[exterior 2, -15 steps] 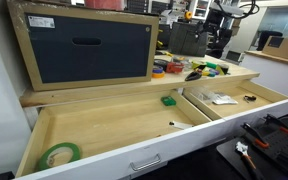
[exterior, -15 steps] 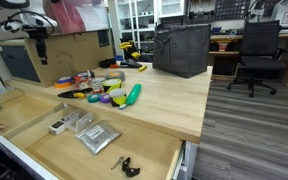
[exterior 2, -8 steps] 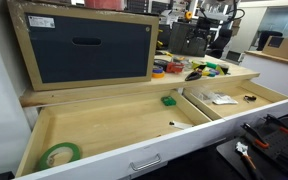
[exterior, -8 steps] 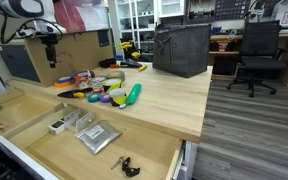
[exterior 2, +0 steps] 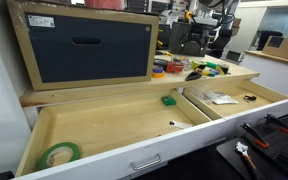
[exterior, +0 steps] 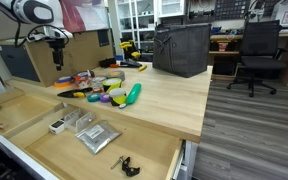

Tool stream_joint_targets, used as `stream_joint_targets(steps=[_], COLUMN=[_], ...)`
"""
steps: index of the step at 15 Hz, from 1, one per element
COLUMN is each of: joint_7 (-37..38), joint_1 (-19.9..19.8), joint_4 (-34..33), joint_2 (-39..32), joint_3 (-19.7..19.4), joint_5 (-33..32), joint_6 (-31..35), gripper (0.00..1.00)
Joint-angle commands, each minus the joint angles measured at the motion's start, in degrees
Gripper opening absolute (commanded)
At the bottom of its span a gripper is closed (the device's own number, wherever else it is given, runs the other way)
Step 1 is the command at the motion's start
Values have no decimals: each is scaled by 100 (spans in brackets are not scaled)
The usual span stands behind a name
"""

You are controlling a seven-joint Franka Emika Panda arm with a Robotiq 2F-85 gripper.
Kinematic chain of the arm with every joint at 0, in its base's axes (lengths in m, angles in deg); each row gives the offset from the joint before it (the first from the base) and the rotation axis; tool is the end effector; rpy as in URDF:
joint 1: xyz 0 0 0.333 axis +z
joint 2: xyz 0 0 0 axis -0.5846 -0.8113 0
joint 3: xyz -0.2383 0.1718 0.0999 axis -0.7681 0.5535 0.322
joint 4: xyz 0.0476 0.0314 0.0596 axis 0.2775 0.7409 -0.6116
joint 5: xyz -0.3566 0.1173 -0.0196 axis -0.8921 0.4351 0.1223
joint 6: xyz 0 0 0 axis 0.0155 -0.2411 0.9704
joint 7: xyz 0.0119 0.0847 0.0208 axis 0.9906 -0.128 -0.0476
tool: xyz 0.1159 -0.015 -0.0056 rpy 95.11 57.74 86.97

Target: Put the tape and tape dispenser into the drawer

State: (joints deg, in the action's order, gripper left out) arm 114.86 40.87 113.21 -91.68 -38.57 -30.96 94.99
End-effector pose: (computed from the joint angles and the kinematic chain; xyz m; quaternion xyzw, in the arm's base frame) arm 0.6209 0.0832 0.3695 -0.9347 0.3454 0.0671 0.0508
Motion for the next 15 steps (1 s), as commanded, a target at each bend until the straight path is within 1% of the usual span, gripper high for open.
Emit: stream_joint_targets(steps=[1, 4, 10, 15], joint_7=[341, 427, 515, 835], joint_1=[145, 180, 215, 315], joint_4=[-311, -423, -431, -414], joint_2=[-188, -313, -461, -682], joint_3=[-120, -139, -214, -353], joint_5=[-179, -355, -393, -673], joint_6=[-69, 37, 421, 1162], gripper=[100, 100, 100, 100])
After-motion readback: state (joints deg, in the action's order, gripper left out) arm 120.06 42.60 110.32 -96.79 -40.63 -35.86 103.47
